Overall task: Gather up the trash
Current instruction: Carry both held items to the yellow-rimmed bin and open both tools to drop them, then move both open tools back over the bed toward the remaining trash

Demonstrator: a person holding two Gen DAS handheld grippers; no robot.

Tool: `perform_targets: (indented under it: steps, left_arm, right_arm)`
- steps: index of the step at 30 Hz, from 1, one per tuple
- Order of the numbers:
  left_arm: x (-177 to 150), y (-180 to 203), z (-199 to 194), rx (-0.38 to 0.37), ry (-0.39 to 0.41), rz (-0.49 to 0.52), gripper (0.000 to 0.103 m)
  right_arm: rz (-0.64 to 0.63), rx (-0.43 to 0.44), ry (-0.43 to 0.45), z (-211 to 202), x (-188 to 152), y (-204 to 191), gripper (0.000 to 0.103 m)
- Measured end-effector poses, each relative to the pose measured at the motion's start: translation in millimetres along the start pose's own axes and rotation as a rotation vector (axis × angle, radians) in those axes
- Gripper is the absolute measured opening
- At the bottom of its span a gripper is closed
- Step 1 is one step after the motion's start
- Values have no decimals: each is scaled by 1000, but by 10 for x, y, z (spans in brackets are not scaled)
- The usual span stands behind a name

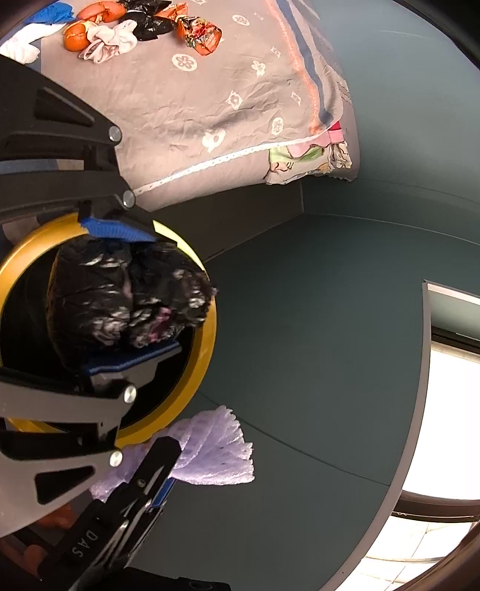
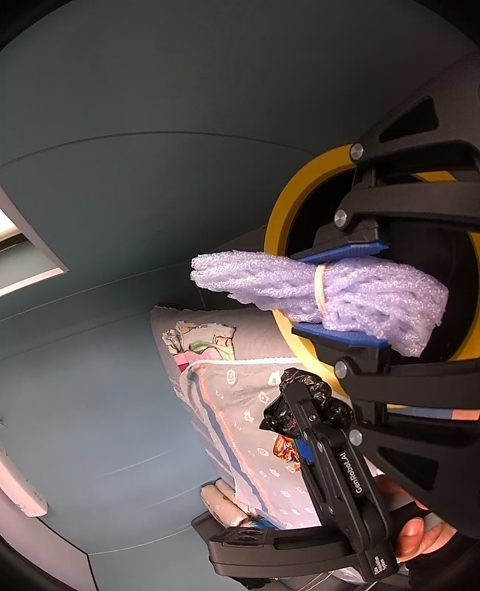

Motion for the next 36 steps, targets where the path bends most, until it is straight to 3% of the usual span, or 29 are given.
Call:
perform_targets:
  steps: [4, 10, 21, 28, 36]
  left_arm:
    - [11, -24, -28, 3, 12, -25, 72]
    - [42, -130, -193, 18, 46, -51, 86]
    - [-14, -549, -762, 137, 101, -85, 92]
    - [-85, -857, -1265, 230, 142, -98, 95]
    - [-199, -1222, -1907, 336, 199, -123, 95]
  right_arm:
    - [4, -29, 4, -5, -19, 41, 39]
    - [15, -45, 17, -85, -20, 102, 52]
    - [-17, -19, 37, -240, -17, -157, 56]
    - [-106, 47, 49, -378, -38, -670, 57]
    - [-210, 131, 61, -519, -72, -1347, 67]
Point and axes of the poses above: each gripper's, at about its wrist camera, not at the fingertips, and z roughly the way its jaws point, y to its right, x to its top, the point moved 3 cm from there along z, roughly the way its jaws point, and after that the axes turned 4 degrees about z, right-handed, at the moved point
